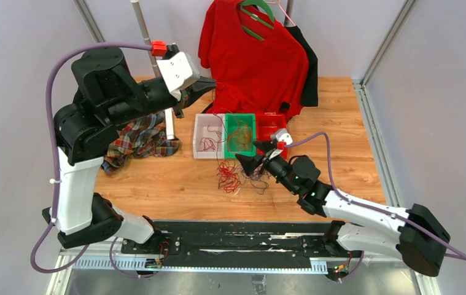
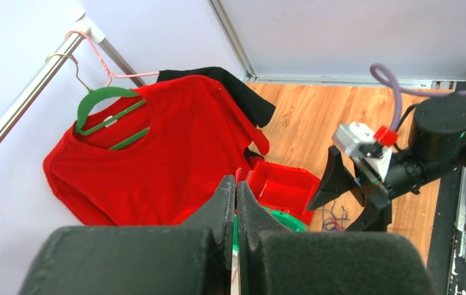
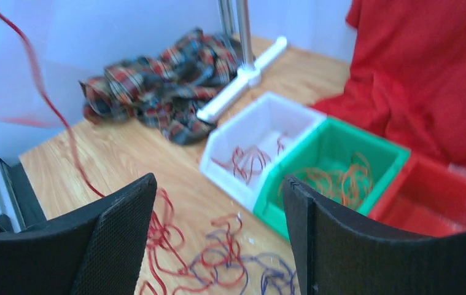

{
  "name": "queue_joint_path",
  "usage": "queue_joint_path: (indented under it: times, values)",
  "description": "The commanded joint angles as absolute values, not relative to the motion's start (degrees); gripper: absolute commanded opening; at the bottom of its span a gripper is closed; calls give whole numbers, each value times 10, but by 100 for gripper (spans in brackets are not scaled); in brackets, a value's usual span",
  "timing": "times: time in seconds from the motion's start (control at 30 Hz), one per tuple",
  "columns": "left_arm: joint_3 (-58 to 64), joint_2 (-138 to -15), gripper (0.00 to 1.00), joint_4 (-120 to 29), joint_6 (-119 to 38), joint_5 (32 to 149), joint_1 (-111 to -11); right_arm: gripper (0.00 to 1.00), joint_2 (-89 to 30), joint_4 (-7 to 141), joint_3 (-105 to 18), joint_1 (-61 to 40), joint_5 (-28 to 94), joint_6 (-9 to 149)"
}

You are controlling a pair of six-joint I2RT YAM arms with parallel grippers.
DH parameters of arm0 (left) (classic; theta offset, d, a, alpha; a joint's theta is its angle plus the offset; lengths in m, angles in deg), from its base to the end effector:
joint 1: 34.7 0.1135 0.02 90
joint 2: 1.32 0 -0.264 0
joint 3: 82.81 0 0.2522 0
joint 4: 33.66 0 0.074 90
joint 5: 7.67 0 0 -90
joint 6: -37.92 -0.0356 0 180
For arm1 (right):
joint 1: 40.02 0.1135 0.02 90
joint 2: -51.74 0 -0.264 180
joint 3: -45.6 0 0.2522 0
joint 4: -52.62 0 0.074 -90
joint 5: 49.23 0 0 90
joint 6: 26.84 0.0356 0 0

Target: Untangle the cables

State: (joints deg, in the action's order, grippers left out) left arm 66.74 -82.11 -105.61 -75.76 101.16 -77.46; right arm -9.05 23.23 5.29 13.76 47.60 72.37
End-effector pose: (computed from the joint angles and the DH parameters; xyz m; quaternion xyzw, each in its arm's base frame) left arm 0.1219 -0.1284 0.6032 0.4867 0.5380 -0.2296 0.6488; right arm 0.1425 0.1875 0.2726 -0.2042 0.6176 0.3633 0.6670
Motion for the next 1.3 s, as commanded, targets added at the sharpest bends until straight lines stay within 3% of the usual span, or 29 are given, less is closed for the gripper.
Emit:
queue_joint_path:
  times: [0.0, 0.3, 0.53, 0.7, 1.1, 1.27]
  values:
    - [670, -817, 0, -1040, -773, 1004, -772, 75, -73, 310, -22, 155, 404, 663]
    - [689, -815, 0, -1040, -786, 997, -772, 76, -197, 282, -137, 164, 307, 672]
    - [714, -814, 1, -1029, -791, 978, -772, 65, -317, 236, -141, 164, 328, 690]
    - [720, -798, 1, -988, -812, 939, -772, 53, -378, 188, -85, 163, 359, 701]
    - [683, -753, 0, -772, -934, 822, -772, 44, -420, 83, 94, 163, 444, 728]
    - [683, -754, 1, -715, -962, 803, -772, 27, -413, 50, 145, 163, 473, 744]
